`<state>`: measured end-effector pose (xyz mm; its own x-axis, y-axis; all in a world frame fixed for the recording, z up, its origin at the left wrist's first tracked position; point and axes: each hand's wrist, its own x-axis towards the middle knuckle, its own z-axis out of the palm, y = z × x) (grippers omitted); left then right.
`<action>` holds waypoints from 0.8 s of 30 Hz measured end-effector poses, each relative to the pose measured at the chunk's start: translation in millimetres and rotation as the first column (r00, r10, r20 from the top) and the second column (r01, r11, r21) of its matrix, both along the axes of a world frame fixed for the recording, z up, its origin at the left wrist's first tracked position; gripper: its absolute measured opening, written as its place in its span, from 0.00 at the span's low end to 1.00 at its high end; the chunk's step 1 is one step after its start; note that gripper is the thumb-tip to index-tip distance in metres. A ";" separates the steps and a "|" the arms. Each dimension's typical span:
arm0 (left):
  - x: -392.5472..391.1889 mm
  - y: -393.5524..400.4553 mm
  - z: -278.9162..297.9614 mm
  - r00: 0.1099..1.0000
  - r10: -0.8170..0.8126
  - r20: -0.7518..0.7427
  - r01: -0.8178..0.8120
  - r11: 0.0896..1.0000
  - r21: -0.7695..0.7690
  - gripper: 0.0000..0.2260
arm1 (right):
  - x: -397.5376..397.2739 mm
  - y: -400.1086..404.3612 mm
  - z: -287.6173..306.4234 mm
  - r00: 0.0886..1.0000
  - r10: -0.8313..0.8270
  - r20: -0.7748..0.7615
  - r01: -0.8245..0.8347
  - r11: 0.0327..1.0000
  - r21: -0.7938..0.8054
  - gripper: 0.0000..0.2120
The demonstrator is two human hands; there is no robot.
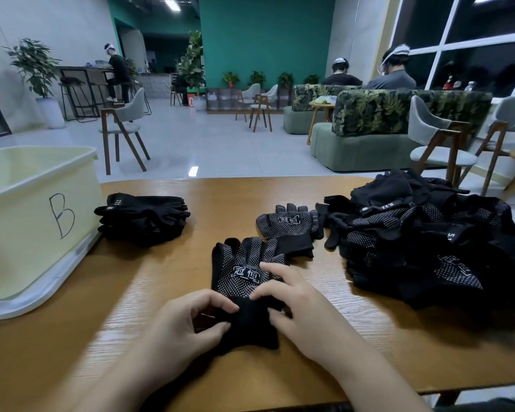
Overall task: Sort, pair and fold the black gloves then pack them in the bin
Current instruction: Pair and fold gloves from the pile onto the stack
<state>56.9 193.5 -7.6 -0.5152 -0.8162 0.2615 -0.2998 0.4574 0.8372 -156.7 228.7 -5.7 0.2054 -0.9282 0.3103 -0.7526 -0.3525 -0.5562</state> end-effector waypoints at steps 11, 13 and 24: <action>-1.6 5.3 0.9 1.000 -0.022 0.005 0.023 0.999 -0.049 0.09 | -3.5 2.4 -2.7 0.998 -0.012 0.057 0.007 0.996 0.084 0.15; -0.7 4.1 0.3 0.999 -0.028 0.044 0.031 0.997 -0.073 0.09 | -4.6 1.4 -1.6 0.995 -0.035 0.092 0.024 0.993 0.118 0.18; -9.4 -2.8 12.6 0.988 -0.063 0.140 0.068 0.997 -0.035 0.08 | -3.6 -11.7 6.5 0.958 -0.149 0.246 0.133 0.988 0.078 0.11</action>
